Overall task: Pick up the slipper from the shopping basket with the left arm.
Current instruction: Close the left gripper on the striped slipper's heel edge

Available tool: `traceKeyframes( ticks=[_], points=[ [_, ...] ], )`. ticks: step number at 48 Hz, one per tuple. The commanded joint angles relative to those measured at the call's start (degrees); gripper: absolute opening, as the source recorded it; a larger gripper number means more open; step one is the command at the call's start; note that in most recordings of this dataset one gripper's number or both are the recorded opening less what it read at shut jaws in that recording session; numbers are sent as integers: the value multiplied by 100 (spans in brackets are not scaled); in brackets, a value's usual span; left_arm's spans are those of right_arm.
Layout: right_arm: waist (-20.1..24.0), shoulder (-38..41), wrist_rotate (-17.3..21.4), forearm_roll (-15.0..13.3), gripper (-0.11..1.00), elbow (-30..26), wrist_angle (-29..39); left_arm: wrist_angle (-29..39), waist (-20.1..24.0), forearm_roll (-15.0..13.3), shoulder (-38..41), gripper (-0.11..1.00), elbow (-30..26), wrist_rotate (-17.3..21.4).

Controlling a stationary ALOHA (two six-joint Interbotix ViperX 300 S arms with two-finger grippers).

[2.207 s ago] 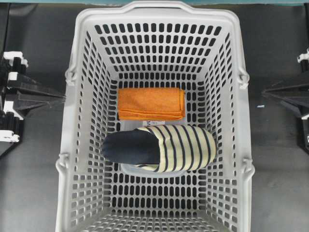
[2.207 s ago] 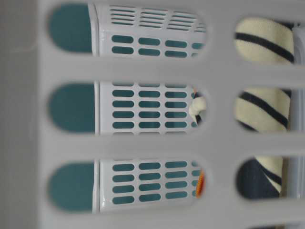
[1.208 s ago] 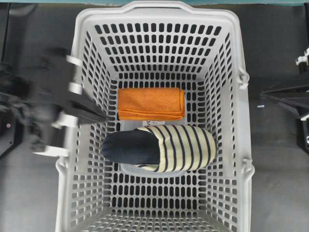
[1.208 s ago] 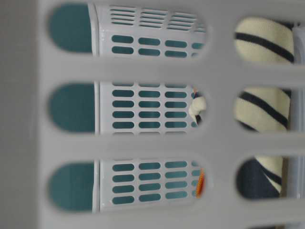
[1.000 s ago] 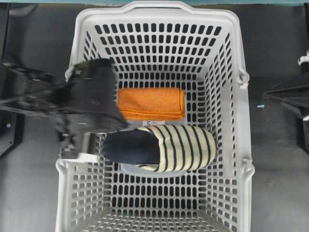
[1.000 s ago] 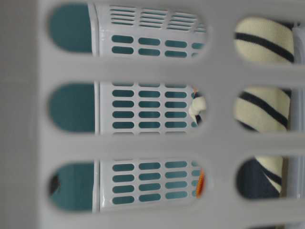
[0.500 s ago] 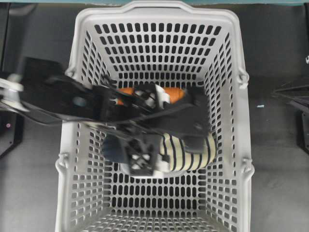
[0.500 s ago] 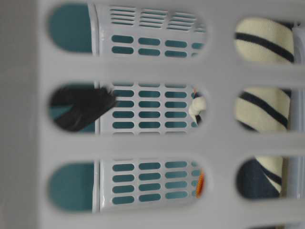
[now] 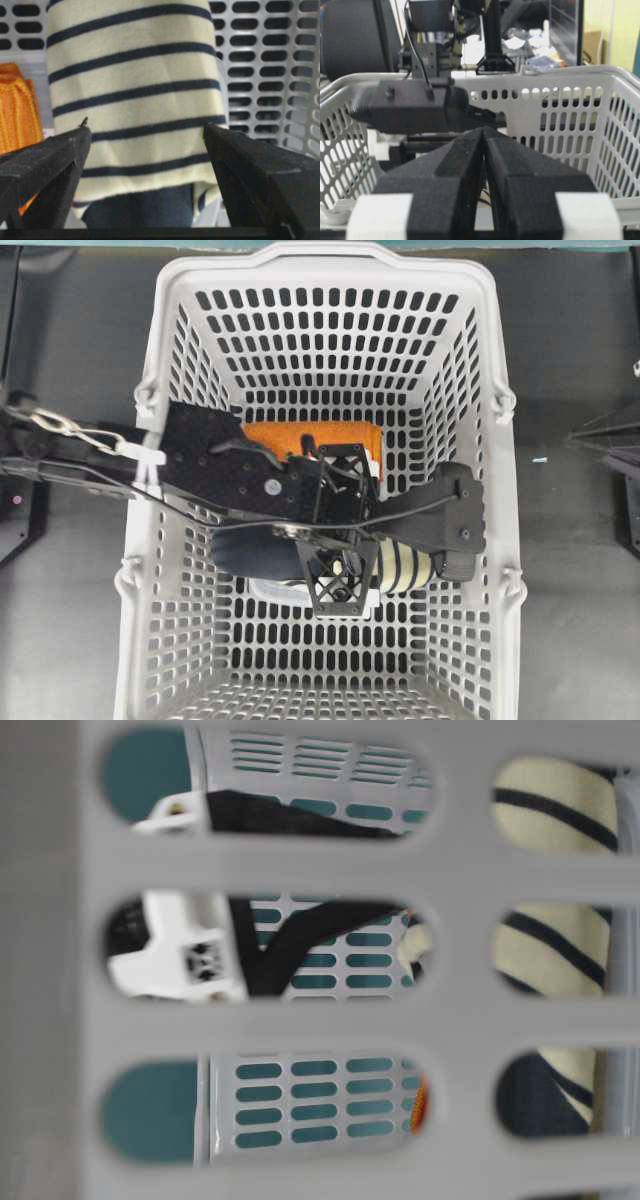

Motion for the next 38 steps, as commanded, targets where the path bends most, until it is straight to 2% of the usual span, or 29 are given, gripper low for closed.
traceKeyframes(
  ticks=[1, 18, 27, 32, 38],
  points=[
    [18, 35, 0, 18, -1, -26, -26, -44, -9, 26, 9, 91, -35, -18],
    [26, 35, 0, 18, -1, 9, -26, -773, 35, 26, 97, 91, 703, -44],
    [26, 44, 9, 18, -1, 44, -26, -844, 70, 26, 53, 88, 870, -62],
    [18, 44, 0, 18, -1, 44, -26, -791, 70, 26, 44, 76, 826, -9],
    [18, 44, 0, 18, -1, 53, -26, -650, 62, 18, -26, 44, 694, 35]
  ],
)
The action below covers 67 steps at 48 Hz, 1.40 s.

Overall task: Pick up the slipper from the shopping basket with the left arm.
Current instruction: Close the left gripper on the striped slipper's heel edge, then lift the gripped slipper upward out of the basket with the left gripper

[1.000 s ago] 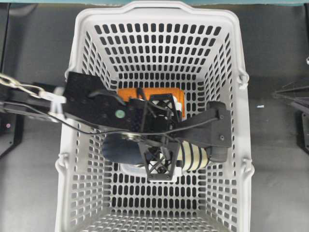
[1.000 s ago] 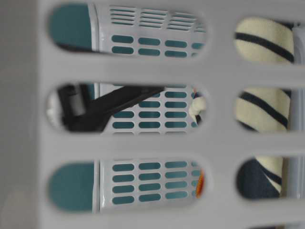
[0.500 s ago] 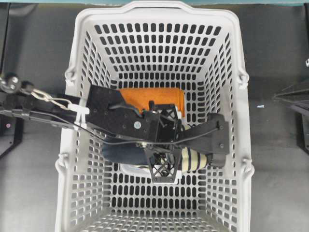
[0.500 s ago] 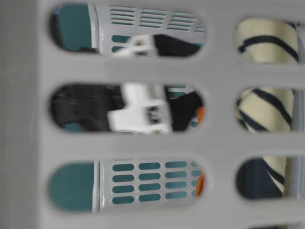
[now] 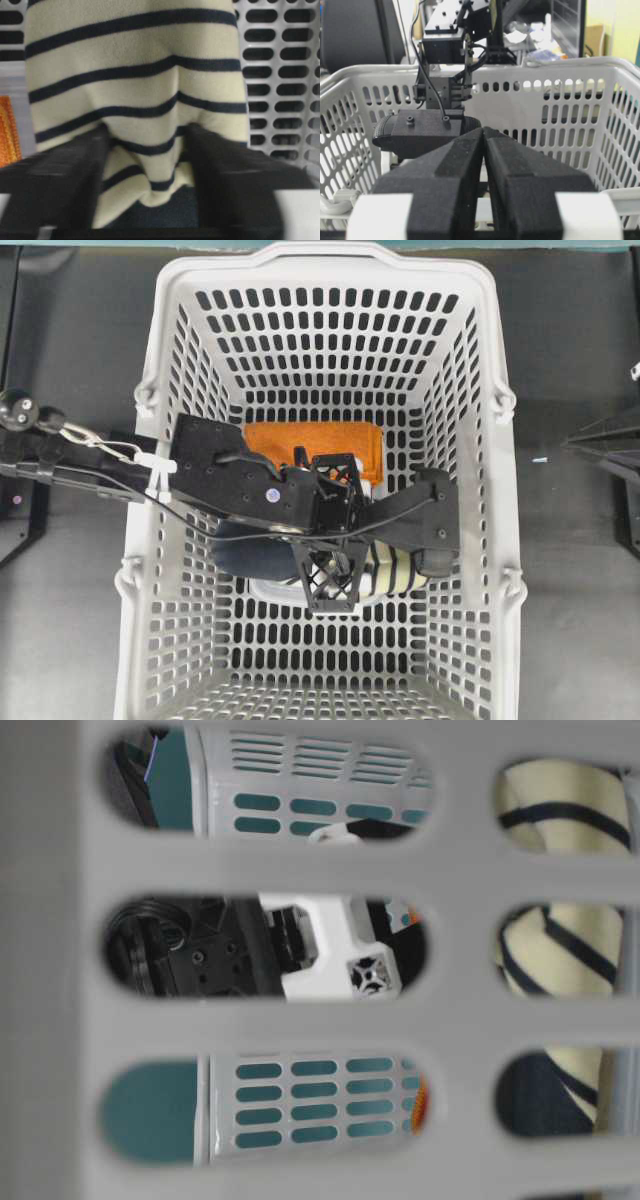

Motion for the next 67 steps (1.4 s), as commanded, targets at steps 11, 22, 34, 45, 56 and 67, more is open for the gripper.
traceKeyframes(
  ticks=[11, 22, 34, 45, 56, 67],
  points=[
    [9, 44, 0, 18, -1, -35, -26, 747, 0, 9, -290, 6, -606, 35],
    [9, 35, 9, 18, -1, -35, -26, 1898, -26, 18, -378, 6, -1758, 44],
    [18, 26, 0, 18, -1, -26, -26, 3472, -132, 26, -299, 6, -3507, 255],
    [9, 26, 0, 18, -1, -18, -26, 4456, -141, 26, -35, 6, -4333, 290],
    [9, 26, 9, 18, -1, -18, -26, 4315, -123, 44, -35, 6, -4315, 290],
    [18, 18, 9, 18, -1, -18, -26, 4307, -105, 44, -18, 6, -4289, 299]
  ],
)
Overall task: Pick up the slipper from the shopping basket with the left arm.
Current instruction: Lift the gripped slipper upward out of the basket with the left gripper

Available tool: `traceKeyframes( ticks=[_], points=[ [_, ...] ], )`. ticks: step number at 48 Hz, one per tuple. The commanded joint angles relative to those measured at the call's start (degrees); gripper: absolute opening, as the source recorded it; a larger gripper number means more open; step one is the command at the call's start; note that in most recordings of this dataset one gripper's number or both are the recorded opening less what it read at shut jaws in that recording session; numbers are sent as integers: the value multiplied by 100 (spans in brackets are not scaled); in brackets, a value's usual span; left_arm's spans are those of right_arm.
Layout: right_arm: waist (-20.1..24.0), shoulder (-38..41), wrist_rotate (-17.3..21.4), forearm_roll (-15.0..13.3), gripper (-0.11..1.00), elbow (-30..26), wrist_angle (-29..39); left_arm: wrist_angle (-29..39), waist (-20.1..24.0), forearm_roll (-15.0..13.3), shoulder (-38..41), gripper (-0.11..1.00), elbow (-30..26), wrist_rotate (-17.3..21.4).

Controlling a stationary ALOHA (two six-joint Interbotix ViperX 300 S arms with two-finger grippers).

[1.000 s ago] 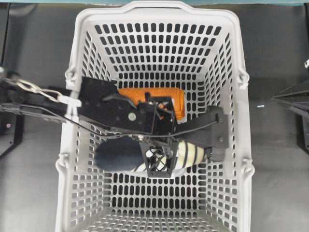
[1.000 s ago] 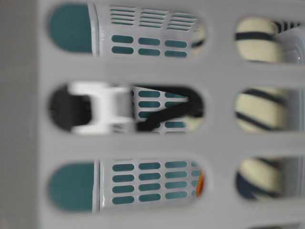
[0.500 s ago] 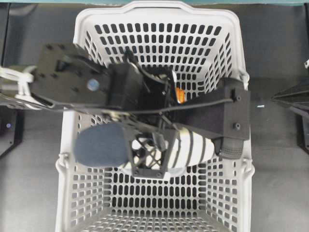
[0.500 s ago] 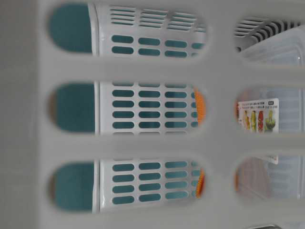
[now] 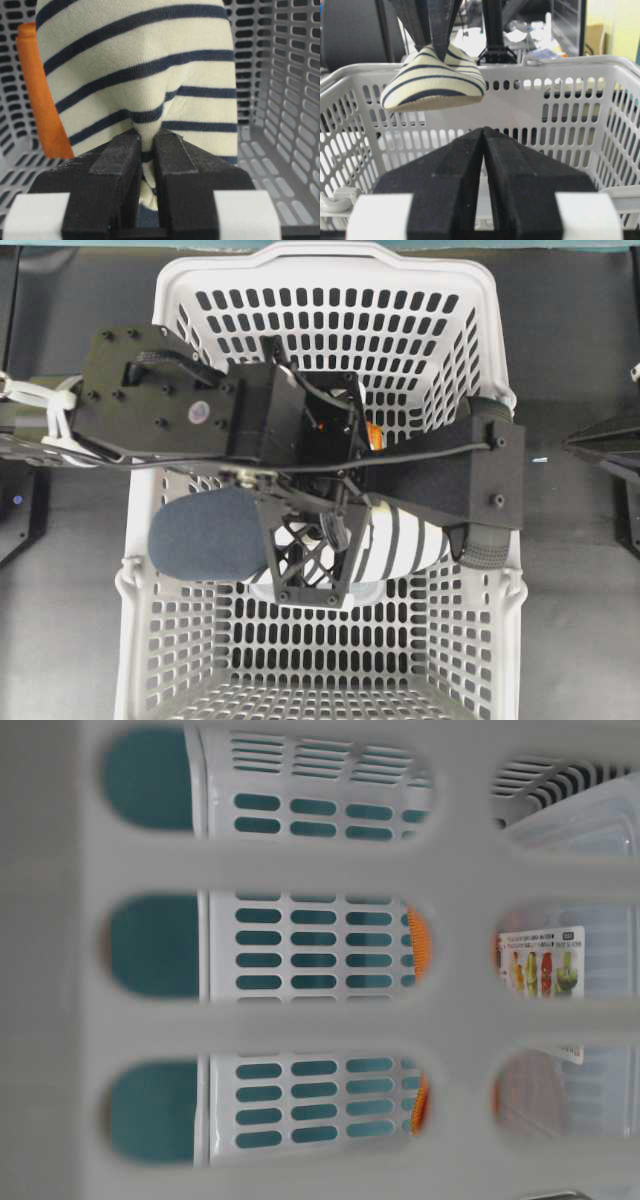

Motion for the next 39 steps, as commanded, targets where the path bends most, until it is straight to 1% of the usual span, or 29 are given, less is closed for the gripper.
traceKeyframes(
  ticks=[1, 13, 39],
  points=[
    [0, 35, 18, 18, -1, -35, -26, -44, 26, 26, -97, 6, -97, 9],
    [0, 18, 18, 18, -1, -35, -26, -176, 26, 26, -88, 6, -97, 44],
    [0, -9, 18, 26, -1, -35, -26, -185, 26, 26, -35, 6, -97, 53]
  ],
)
